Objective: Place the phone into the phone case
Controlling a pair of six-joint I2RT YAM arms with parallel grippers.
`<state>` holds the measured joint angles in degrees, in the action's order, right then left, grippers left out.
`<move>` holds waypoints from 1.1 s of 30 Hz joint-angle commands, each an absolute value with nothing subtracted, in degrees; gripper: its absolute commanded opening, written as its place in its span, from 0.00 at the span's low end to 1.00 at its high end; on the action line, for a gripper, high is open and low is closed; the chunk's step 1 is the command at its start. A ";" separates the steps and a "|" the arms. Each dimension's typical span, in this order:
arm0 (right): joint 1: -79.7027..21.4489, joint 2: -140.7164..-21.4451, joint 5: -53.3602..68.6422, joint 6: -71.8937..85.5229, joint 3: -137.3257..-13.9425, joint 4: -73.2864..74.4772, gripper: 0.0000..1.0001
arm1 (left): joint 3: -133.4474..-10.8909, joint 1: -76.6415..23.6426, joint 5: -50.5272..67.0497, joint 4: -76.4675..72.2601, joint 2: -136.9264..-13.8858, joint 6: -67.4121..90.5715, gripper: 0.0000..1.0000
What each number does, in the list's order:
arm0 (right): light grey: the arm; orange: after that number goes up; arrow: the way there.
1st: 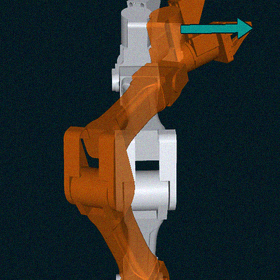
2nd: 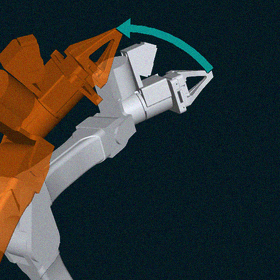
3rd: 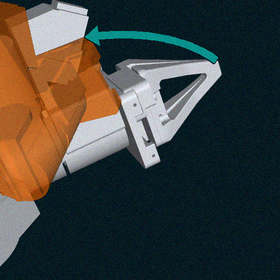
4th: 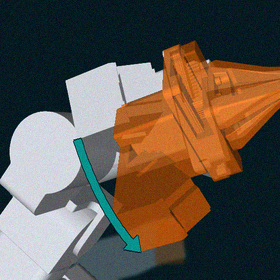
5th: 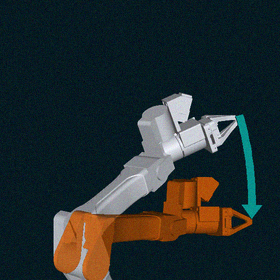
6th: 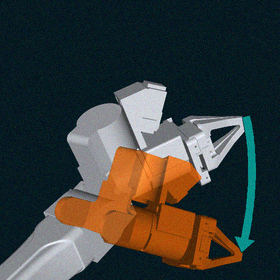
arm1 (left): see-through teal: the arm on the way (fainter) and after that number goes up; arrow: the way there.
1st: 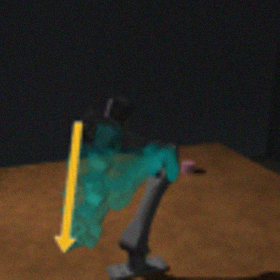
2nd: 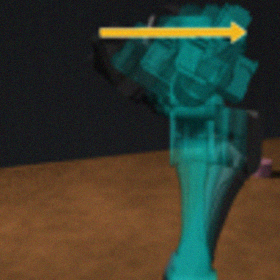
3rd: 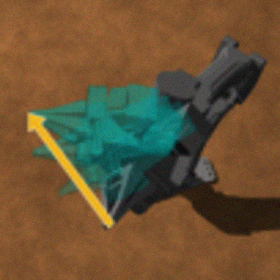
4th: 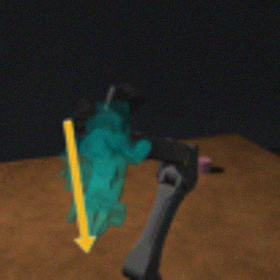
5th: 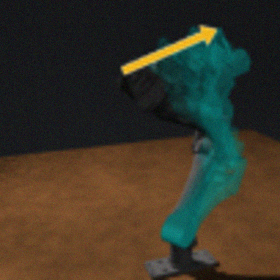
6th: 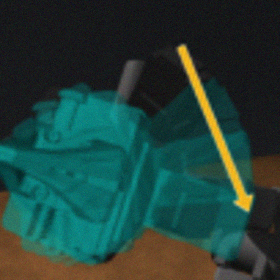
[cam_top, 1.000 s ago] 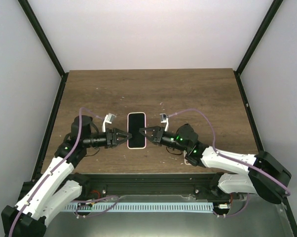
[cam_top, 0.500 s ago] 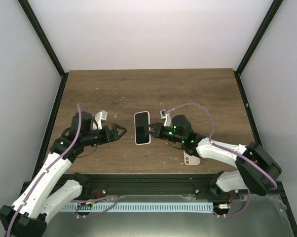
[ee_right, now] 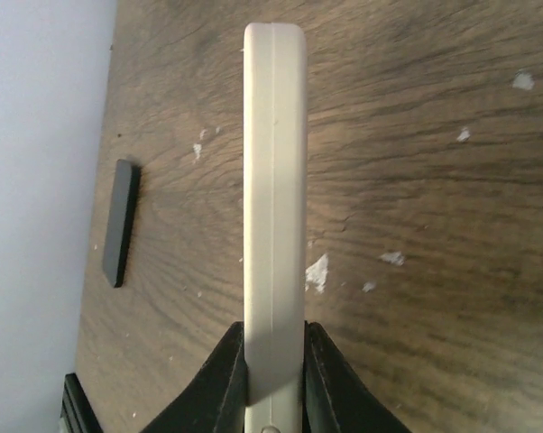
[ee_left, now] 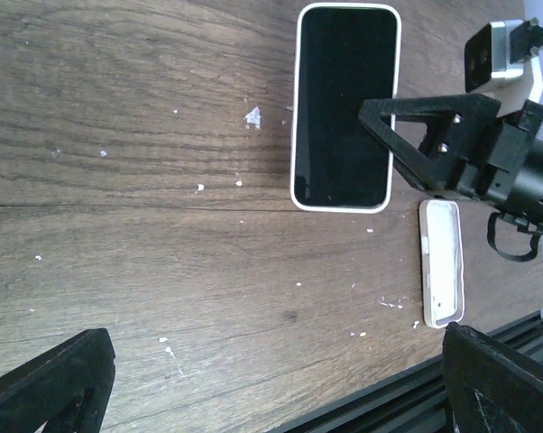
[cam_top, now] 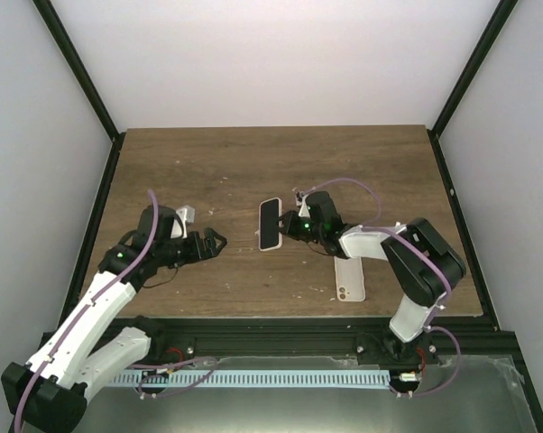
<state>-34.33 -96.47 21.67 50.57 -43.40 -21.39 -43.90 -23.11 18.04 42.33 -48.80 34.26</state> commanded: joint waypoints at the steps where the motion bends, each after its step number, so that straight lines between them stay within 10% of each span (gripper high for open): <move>1: -32.71 -99.96 23.46 49.05 -48.43 -26.46 0.05 | -42.76 -22.76 17.46 41.74 -48.90 34.72 1.00; 14: -26.73 -112.64 27.38 46.60 -55.48 -25.51 0.10 | -41.27 -22.76 20.24 39.58 -48.71 36.89 0.98; 33: -25.49 -99.40 14.65 40.65 -58.51 8.67 0.66 | -41.41 -22.68 20.45 37.78 -50.64 37.80 0.98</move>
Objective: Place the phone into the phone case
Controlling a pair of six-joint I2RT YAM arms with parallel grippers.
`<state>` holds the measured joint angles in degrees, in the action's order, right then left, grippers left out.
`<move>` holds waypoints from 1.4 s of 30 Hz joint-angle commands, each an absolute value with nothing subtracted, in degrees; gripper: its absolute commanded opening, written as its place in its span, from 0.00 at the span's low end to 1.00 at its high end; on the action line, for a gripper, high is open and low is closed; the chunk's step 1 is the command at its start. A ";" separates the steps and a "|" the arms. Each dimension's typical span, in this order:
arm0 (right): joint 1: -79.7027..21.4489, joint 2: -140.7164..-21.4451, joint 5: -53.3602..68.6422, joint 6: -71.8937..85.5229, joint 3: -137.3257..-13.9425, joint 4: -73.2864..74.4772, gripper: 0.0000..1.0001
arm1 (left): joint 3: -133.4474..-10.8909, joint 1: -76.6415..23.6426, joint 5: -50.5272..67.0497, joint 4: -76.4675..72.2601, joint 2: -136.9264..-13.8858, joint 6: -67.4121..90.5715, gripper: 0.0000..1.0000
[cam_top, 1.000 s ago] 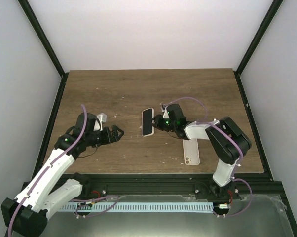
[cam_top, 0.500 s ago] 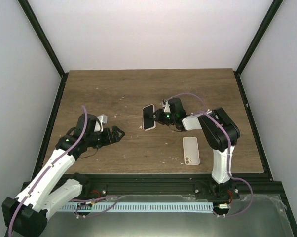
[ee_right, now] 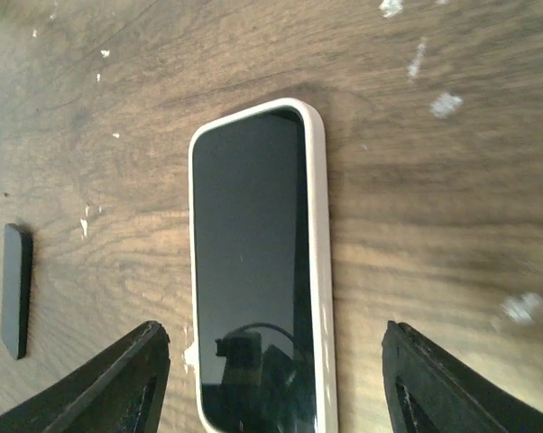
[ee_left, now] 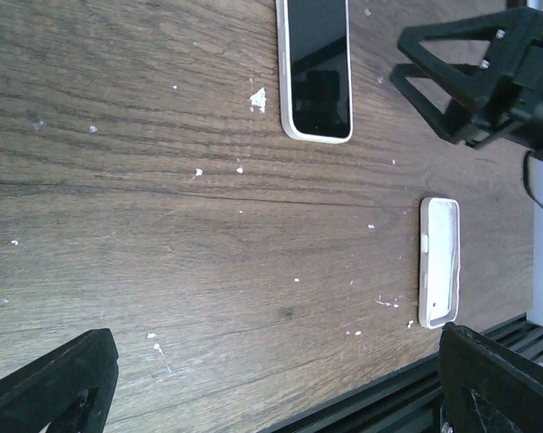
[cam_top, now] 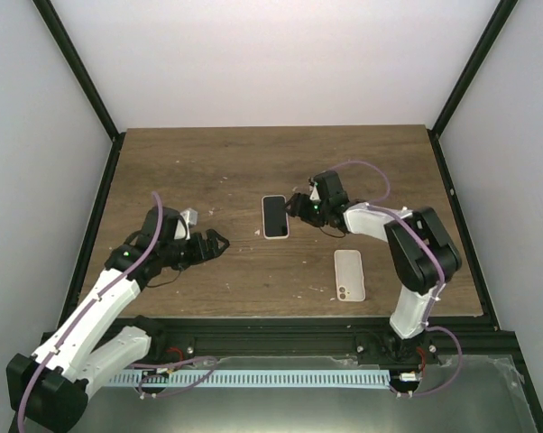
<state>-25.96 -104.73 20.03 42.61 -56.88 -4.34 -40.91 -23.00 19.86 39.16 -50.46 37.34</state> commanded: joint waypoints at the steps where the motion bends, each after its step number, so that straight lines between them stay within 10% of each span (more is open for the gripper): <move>1: -25.49 -98.01 13.56 40.47 -58.20 11.84 0.65 | -41.67 -22.68 20.62 37.70 -50.88 37.92 0.97; 21: -25.87 -69.50 5.27 39.83 -39.43 31.56 0.49 | -41.43 -20.81 11.93 34.90 -56.13 45.56 0.99; 42: -25.84 -79.83 1.53 42.09 -38.30 19.86 0.49 | -46.19 -5.84 5.78 37.65 -64.86 48.05 0.95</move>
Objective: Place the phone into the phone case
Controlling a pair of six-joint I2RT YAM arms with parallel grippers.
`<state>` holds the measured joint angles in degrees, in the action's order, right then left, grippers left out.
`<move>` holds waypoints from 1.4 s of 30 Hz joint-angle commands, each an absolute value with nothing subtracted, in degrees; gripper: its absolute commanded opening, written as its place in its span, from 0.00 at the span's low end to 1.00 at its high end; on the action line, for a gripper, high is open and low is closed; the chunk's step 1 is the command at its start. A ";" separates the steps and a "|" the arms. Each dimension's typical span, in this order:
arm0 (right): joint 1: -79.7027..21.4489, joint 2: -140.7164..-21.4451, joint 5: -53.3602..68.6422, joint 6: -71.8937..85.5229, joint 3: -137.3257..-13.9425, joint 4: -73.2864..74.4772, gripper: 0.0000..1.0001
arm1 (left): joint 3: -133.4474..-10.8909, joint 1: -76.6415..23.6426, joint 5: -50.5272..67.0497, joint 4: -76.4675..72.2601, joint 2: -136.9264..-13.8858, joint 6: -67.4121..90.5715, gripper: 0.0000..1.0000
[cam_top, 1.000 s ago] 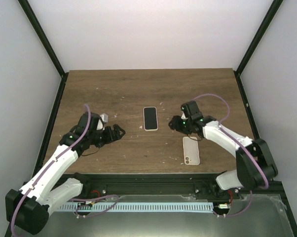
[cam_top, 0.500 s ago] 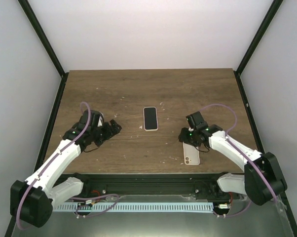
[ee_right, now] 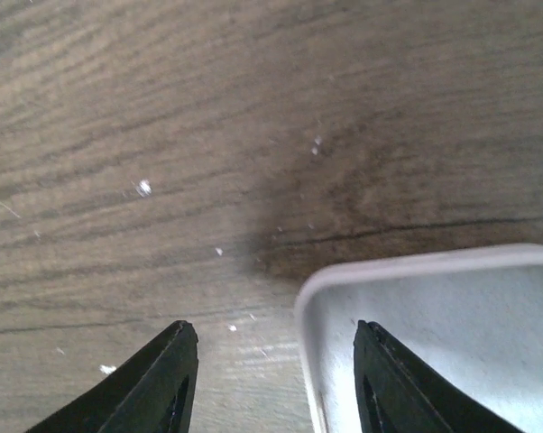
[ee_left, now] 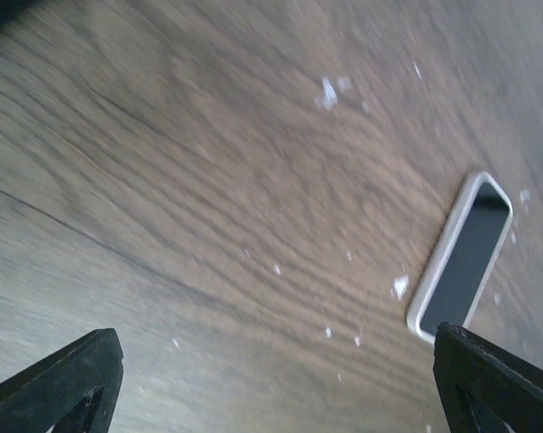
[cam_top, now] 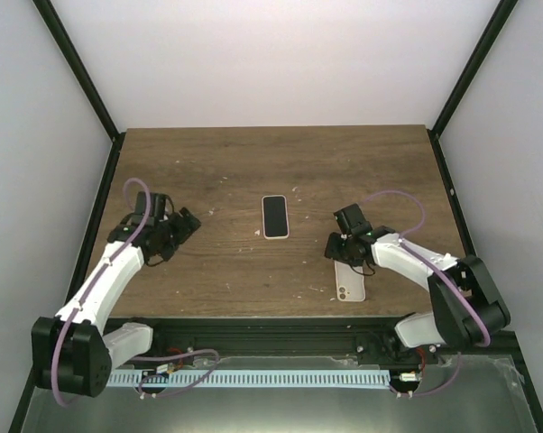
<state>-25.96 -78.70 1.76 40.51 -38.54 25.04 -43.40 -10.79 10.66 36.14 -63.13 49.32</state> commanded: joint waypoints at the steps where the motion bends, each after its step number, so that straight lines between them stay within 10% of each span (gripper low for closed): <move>1: -25.84 -80.35 2.29 41.47 -38.24 18.80 0.50 | -47.37 -3.66 4.64 38.77 -65.87 47.10 0.96; 23: -41.94 -84.81 24.64 28.38 -41.06 8.09 0.51 | -60.50 18.94 -0.49 34.60 -93.21 22.82 1.00; 42: -32.51 -56.36 -2.51 48.67 -38.40 29.28 0.67 | -65.40 18.91 10.83 33.57 -106.50 16.96 0.98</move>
